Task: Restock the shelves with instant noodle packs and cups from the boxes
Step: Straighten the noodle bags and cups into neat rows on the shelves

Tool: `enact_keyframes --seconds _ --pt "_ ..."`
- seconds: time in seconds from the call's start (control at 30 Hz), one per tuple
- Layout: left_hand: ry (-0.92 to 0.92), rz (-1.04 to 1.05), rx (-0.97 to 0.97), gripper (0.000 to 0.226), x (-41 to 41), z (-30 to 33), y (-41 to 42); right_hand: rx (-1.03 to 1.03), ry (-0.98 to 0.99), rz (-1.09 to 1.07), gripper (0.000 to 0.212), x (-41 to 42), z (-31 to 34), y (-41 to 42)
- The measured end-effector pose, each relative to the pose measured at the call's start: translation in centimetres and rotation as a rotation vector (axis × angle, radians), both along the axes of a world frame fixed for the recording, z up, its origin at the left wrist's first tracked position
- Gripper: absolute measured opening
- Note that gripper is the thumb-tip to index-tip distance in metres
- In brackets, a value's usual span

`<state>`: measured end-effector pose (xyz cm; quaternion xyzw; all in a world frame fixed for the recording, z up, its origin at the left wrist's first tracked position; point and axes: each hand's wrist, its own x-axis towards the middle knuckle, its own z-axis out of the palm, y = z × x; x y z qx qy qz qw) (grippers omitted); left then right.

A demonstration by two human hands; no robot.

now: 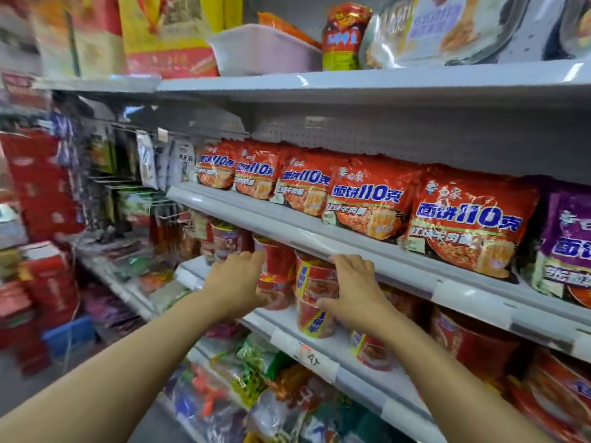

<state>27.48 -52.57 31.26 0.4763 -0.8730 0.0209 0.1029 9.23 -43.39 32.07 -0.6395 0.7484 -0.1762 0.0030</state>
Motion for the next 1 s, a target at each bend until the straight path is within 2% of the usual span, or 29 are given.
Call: enact_keyframes --seconds 0.13,0.57,0.8,0.9,1.0 --pt "-0.002 0.021 0.032 0.077 4.8 -0.9 -3.9 0.029 0.008 0.043 0.077 5.0 -0.8 -4.9" --pt "0.045 0.040 0.150 0.077 21.0 -4.7 -19.4 0.105 -0.116 -0.005 0.074 20.0 -5.3 -20.0" --pt "0.050 0.049 0.214 0.076 23.6 -7.7 -25.6 0.133 -0.184 -0.017 0.082 23.2 -7.4 -26.2" --pt "0.068 0.038 0.245 0.076 23.5 -8.3 -28.5 0.110 -0.214 -0.022 0.076 23.8 -8.3 -29.4" --pt "0.098 0.022 0.279 0.077 23.0 -8.9 -32.1 0.066 -0.273 -0.026 0.082 24.1 -9.3 -32.8"
